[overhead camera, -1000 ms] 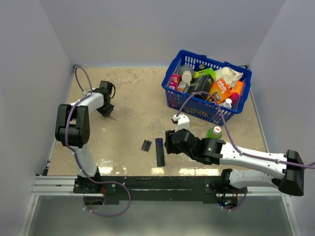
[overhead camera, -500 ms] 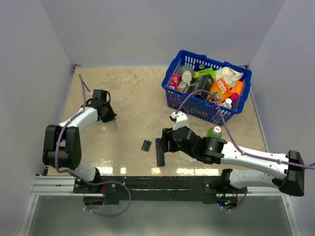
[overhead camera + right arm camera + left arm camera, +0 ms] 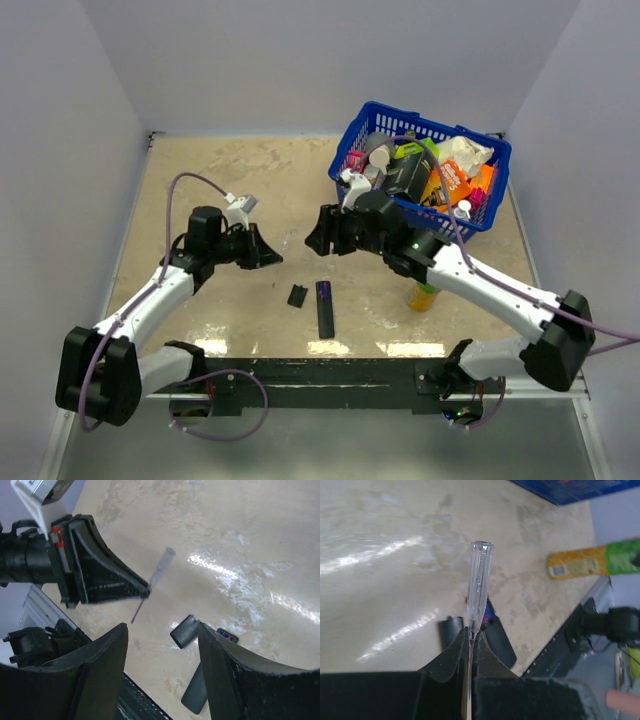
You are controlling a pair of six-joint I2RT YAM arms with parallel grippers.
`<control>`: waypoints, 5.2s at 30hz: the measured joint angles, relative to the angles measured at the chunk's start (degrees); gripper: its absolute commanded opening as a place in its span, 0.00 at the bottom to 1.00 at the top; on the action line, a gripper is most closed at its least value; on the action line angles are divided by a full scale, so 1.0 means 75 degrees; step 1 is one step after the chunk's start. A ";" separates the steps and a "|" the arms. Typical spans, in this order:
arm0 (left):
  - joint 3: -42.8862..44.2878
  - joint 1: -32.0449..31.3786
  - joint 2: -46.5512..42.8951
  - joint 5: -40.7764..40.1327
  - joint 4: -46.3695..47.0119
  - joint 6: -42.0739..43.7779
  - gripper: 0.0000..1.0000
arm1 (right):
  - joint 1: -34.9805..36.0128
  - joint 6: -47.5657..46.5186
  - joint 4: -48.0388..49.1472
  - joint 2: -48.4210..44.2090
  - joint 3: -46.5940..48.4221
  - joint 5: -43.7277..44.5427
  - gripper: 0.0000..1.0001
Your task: Unload the batteries from the remote control
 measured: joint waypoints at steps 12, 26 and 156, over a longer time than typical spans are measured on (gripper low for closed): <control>-0.0117 -0.0399 -0.0883 0.1786 0.0061 0.0527 0.00 | -0.0455 -0.1189 -0.0411 0.1445 0.0935 -0.2005 0.69; -0.0236 -0.0408 -0.0944 0.2238 0.0122 0.0586 0.00 | -0.0877 -0.1533 -0.0341 0.1886 0.1180 -0.3150 0.70; 0.0102 -0.0516 -0.0921 -0.2288 -0.1897 0.0519 0.84 | 0.0580 0.3593 -0.3048 0.1495 0.0452 0.3013 0.00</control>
